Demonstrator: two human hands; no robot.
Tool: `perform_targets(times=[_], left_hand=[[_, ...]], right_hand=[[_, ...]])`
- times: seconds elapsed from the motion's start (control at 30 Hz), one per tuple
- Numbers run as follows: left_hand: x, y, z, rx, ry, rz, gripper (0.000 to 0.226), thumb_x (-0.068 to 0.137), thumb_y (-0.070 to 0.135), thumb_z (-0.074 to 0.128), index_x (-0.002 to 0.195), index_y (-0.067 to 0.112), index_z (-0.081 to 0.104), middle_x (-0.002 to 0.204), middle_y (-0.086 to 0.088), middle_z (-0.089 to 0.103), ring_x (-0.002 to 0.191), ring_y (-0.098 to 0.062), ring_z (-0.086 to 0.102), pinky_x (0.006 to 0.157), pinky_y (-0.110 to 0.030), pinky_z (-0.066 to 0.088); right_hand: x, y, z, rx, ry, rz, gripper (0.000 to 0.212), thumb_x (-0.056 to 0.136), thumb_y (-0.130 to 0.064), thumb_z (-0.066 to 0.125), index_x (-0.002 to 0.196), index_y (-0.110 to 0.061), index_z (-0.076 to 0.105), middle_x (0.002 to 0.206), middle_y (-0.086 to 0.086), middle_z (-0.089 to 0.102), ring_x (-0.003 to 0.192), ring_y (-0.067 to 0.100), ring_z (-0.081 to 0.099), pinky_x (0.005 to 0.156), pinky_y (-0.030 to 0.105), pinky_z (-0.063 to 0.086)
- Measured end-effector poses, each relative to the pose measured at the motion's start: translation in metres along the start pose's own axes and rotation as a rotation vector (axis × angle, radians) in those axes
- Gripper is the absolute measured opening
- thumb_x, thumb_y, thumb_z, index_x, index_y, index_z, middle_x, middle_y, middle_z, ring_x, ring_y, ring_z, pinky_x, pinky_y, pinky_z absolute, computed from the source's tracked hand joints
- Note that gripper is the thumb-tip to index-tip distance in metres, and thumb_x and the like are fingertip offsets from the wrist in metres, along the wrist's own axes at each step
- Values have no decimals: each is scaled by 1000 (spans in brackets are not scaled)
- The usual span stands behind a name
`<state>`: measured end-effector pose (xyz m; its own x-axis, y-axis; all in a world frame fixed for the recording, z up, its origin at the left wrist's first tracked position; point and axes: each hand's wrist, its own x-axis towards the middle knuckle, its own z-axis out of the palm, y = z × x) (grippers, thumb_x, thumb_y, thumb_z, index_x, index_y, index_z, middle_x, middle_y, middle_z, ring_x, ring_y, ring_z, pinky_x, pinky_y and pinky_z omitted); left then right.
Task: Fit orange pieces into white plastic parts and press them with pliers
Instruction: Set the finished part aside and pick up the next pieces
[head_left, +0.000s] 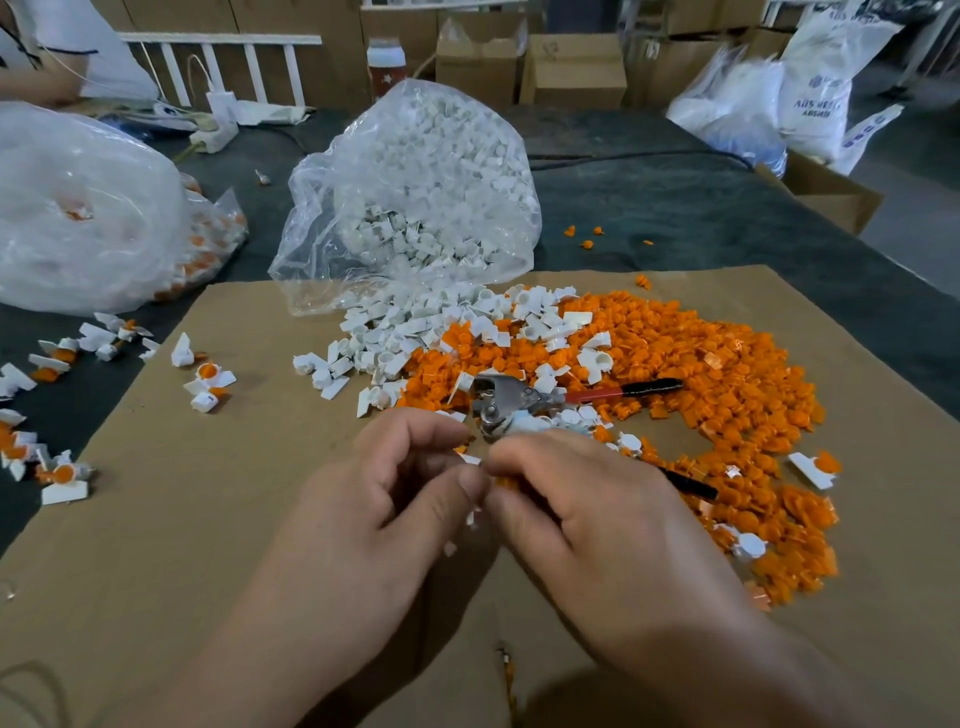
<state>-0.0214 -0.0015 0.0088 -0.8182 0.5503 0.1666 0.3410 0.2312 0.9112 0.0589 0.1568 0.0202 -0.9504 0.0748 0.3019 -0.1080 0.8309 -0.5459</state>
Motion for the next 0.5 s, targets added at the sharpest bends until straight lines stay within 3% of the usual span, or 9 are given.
perform_targets(times=[0.03, 0.1, 0.2, 0.27, 0.37, 0.5], left_hand=[[0, -1, -1, 131, 15, 48, 23, 81, 45, 58, 103, 46, 64, 88, 17, 70, 77, -3, 66, 68, -11, 47], [2, -1, -2, 444, -8, 153, 24, 86, 40, 55, 107, 38, 66, 100, 21, 63, 90, 1, 60, 73, -9, 44], [3, -4, 0, 635, -71, 242, 28, 88, 36, 56, 112, 27, 69, 113, 13, 60, 98, -8, 60, 77, -27, 52], [3, -4, 2, 646, -69, 284, 28, 89, 34, 55, 110, 23, 70, 110, 7, 61, 93, -14, 62, 69, -35, 55], [4, -6, 4, 638, -24, 283, 20, 85, 23, 64, 104, 21, 71, 102, 2, 59, 82, -18, 62, 59, -39, 53], [7, -9, 5, 727, -65, 368, 13, 85, 20, 67, 96, 18, 74, 96, -3, 65, 84, -25, 63, 67, -46, 55]], right_hand=[[0, 1, -1, 105, -6, 101, 7, 94, -45, 48, 99, -41, 50, 84, -15, 57, 80, 0, 55, 67, 15, 48], [0, 1, -4, 496, -60, 313, 11, 94, -45, 50, 93, -36, 57, 72, -6, 64, 54, 7, 58, 49, 22, 50], [1, 1, -7, 1002, -171, 403, 25, 98, -37, 52, 84, -19, 64, 59, 3, 62, 38, 16, 54, 37, 25, 44], [3, 0, -6, 1249, -225, 400, 23, 94, -33, 58, 89, -11, 64, 63, 9, 62, 35, 15, 53, 36, 21, 43], [5, 0, -4, 1458, -231, 348, 11, 87, -23, 65, 92, -14, 69, 69, 9, 61, 40, 13, 54, 35, 20, 44], [5, 2, -4, 1642, -231, 229, 16, 88, -9, 64, 102, -12, 70, 77, 10, 63, 52, 14, 59, 40, 22, 48]])
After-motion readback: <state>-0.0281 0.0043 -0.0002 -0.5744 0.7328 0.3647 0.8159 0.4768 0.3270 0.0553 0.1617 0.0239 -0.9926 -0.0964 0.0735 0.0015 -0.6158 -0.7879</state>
